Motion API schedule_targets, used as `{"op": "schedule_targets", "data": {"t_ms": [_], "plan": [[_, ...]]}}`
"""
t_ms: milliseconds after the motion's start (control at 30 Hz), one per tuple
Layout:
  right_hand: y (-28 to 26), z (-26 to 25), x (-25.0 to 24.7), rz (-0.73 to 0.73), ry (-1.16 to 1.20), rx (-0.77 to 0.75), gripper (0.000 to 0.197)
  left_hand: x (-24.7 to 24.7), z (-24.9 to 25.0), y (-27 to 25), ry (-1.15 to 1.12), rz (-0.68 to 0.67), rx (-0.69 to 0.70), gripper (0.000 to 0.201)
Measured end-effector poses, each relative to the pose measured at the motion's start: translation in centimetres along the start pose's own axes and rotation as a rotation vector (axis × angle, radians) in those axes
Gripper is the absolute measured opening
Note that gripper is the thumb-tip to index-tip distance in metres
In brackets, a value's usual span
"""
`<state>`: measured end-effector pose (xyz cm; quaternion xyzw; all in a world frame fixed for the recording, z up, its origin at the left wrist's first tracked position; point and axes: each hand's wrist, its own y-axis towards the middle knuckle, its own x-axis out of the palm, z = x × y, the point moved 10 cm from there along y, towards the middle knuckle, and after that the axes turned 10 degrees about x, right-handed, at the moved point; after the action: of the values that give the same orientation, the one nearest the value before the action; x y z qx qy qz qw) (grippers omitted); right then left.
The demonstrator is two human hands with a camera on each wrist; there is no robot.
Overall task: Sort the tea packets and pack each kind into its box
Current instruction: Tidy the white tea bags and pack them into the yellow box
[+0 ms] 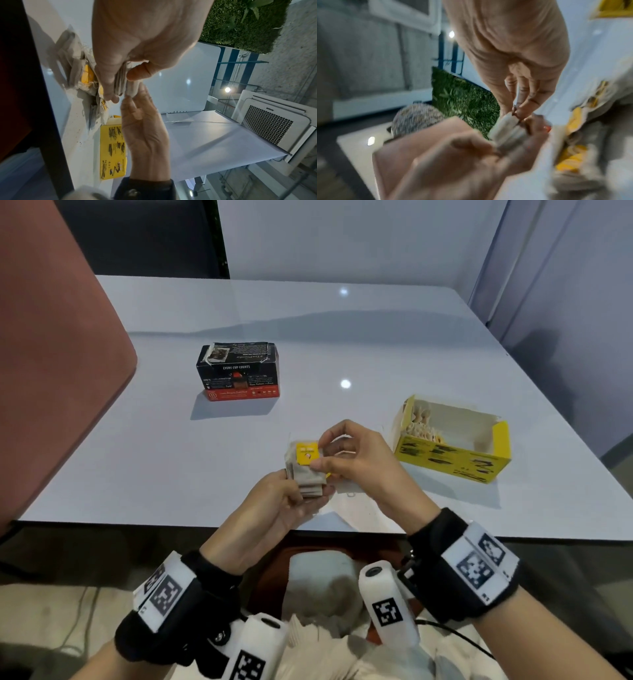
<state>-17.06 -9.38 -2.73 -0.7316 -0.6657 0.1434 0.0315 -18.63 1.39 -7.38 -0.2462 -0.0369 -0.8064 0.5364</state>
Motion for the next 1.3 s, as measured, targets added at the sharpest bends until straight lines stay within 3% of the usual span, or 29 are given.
{"op": "schedule_targets", "data": {"t_ms": [100,267,467,667,733,800,867,1000,1100,1200,1300], "plan": [[0.0,0.2,-0.1,0.093,-0.220,-0.054,0.026,0.4,-0.1,-0.1,-0.034,-0.034,-0.013,0.050],[-0.5,-1.2,0.7,0.094,-0.395,-0.185,0.019,0.5,0.1,-0.3,-0.104,-0.015,-0.028,0.031],[-1.9,-2.0,1.9,0.117,-0.623,-0.343,0.005,0.6,0.1,-0.3,-0.107,-0.011,-0.040,0.026],[-1.8,-1.8,1.6,0.006,-0.642,-0.287,0.021,0.7,-0.4,-0.4,-0.079,-0.010,-0.048,0.027],[-1.8,-2.3,0.1,0.048,-0.623,-0.280,0.020,0.8,-0.2,-0.5,-0.027,-0.034,-0.044,0.028],[-1.7,-2.6,-1.0,0.050,-0.678,-0.266,0.030,1.6,0.1,-0.7,0.059,-0.118,-0.027,0.031],[-1.6,-1.9,-1.0,-0.060,-0.775,-0.187,0.044,2.7,0.3,-1.1,0.187,-0.220,-0.015,0.044],[-2.6,-1.7,-1.0,-0.198,-0.704,-0.141,0.033,4.6,0.3,-0.7,0.442,-0.308,-0.012,0.078],[-3.1,-2.9,-3.3,-0.115,-0.604,-0.166,0.025,6.3,1.3,0.7,0.683,-0.335,0.024,0.086],[-2.7,-5.0,-9.0,0.073,-0.561,-0.187,0.024,9.6,2.9,3.0,0.906,-0.422,0.140,0.088],[-0.9,-6.2,-15.5,0.331,-0.838,-0.238,0.029,12.5,4.6,6.8,1.182,-0.458,0.312,0.077]]}}
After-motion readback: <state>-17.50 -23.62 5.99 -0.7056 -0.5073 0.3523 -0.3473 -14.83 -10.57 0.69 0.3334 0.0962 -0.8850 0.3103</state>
